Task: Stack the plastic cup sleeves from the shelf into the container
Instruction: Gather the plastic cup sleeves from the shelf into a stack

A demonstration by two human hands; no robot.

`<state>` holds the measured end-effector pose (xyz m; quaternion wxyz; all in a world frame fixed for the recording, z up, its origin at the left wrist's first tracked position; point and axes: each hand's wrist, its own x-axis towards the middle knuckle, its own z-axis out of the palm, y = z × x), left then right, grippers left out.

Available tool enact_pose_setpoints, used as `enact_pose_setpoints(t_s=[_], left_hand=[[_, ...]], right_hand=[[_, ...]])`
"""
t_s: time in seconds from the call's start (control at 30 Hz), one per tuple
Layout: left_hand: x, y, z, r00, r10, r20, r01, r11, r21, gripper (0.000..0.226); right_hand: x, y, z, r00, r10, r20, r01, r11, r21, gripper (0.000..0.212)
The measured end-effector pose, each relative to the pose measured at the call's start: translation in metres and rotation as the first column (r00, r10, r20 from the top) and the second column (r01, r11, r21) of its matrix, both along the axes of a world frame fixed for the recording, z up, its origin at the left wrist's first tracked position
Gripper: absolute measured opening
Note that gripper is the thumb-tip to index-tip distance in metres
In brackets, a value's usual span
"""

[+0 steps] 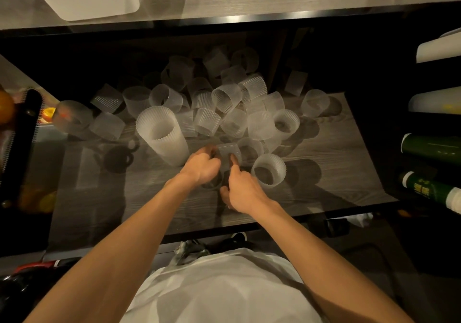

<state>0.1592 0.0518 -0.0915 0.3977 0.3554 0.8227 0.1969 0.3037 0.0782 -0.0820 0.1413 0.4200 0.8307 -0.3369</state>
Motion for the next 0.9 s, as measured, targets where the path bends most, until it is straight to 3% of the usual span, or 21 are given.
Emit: enact_pose_setpoints(t_s=[0.17, 0.33, 0.43, 0.5, 0.6, 0.77, 0.9], left_hand=[[0.004, 0.003, -0.002, 0.998, 0.065, 0.021, -0.067, 0.992, 0.110, 0.030], [0.005, 0.007, -0.007, 0.971, 0.205, 0.124, -0.228, 0.950, 0.212, 0.026], [0.006, 0.011, -0.007, 0.957, 0.225, 0.185, -0.267, 0.931, 0.249, 0.022], [0.008, 0.014, -0.004, 0.952, 0.220, 0.215, -0.277, 0.916, 0.290, 0.021], [0.008, 0.015, 0.001, 0.959, 0.187, 0.212, -0.253, 0.903, 0.348, 0.027], [0.008, 0.007, 0.011, 0.993, 0.106, 0.047, -0.116, 0.904, 0.412, 0.031], [0.006, -0.013, 0.024, 0.997, 0.019, -0.078, 0.021, 0.877, 0.479, 0.025]], right_hand=[[-0.002, 0.006, 0.001, 1.000, -0.027, 0.014, 0.028, 0.996, -0.086, 0.043], [-0.005, 0.008, 0.010, 0.998, -0.054, -0.018, 0.052, 0.993, -0.102, 0.049], [-0.006, 0.010, 0.013, 0.999, -0.050, -0.016, 0.048, 0.994, -0.100, 0.038], [-0.007, 0.011, 0.012, 0.998, -0.053, -0.031, 0.050, 0.995, -0.082, 0.044], [-0.007, 0.012, 0.012, 0.991, -0.076, -0.113, 0.073, 0.997, -0.033, 0.080], [-0.002, 0.018, 0.017, 0.949, -0.174, -0.263, 0.185, 0.982, 0.020, 0.065], [-0.001, 0.025, 0.020, 0.933, -0.212, -0.291, 0.223, 0.975, 0.007, 0.095]])
